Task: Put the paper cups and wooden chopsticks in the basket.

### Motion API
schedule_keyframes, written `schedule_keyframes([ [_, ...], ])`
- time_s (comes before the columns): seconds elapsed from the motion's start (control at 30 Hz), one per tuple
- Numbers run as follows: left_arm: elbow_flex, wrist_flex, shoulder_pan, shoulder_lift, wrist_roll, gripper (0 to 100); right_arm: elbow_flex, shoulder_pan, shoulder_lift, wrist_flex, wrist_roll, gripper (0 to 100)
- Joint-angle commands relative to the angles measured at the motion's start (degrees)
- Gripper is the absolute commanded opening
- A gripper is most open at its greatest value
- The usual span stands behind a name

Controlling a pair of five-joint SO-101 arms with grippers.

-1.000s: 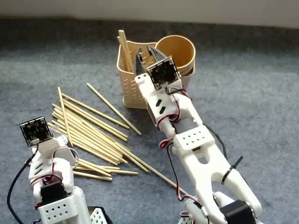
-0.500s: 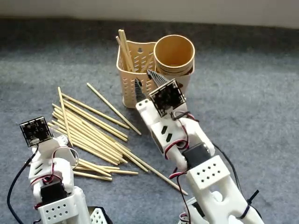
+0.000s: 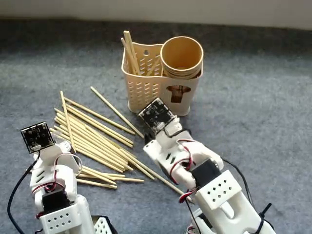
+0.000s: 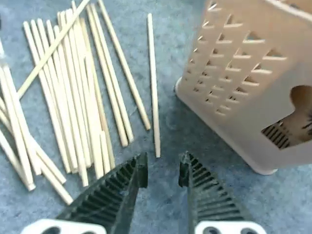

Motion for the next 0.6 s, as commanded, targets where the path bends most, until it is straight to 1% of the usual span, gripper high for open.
schedule_keyframes([
  [0.0, 1.2, 0.1, 1.3, -0.2, 0.1, 1, -1.1, -4.4, -1.3, 3.0, -0.4, 12.4],
  [0.13, 1.2, 0.1, 1.3, -0.2, 0.1, 1, -1.1, -5.3, -1.1, 3.7, -0.4, 12.4],
  [0.23, 1.2, 0.1, 1.3, -0.2, 0.1, 1, -1.8, -5.3, 2.7, 3.8, 0.0, 12.4],
  [0.57, 1.2, 0.2, 1.2, -0.1, 0.1, 1, -12.1, -5.3, 28.7, 3.6, 0.1, 12.4],
])
